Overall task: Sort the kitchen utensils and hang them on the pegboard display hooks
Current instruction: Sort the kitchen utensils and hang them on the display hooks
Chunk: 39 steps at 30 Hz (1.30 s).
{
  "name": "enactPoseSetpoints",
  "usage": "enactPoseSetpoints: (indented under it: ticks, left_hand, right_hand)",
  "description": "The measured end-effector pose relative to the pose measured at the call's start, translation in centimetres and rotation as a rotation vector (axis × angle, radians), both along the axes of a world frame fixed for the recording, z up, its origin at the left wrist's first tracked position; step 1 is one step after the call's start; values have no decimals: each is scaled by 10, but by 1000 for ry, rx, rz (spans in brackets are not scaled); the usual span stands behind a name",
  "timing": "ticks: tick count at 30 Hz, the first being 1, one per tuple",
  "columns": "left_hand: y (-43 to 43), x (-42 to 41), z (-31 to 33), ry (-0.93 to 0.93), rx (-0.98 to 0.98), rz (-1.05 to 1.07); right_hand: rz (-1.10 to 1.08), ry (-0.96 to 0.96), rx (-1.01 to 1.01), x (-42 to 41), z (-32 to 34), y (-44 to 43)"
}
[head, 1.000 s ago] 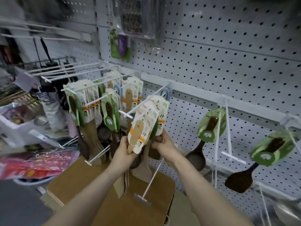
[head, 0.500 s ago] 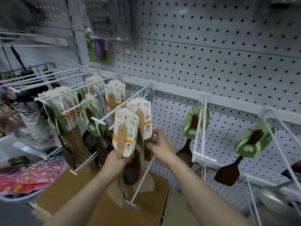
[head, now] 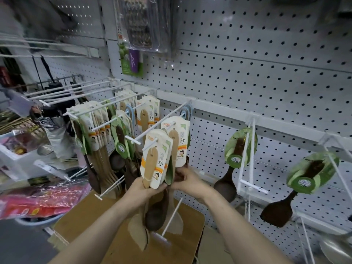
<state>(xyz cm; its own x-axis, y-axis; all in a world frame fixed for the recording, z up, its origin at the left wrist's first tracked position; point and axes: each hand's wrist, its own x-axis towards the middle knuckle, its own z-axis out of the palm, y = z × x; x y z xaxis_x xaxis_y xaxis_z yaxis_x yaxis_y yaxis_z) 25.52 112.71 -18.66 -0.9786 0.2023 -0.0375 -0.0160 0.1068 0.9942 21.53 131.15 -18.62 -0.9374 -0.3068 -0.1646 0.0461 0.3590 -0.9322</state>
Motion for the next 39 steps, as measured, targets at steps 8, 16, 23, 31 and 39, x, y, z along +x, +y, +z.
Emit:
enactPoseSetpoints:
  ticks: [8,16,23,31,39]
  left_hand:
    - [-1,8,-4,60,0,52]
    - [-2,7,-8,60,-40,121]
    - [-1,8,-3,50,-62,62]
    - [-8,12,-1,0,-30,38]
    - [-14,31,6,42,-27,86]
  right_hand:
    - [-143,23,-106,3,-6,-7]
    - [-263,24,-253,2,-4,-3]
    - [-78,20,-118,-11,4,-5]
    - [-252,3,-92,-20,1,-21]
    - [-264,0,-147,-25,-12,-39]
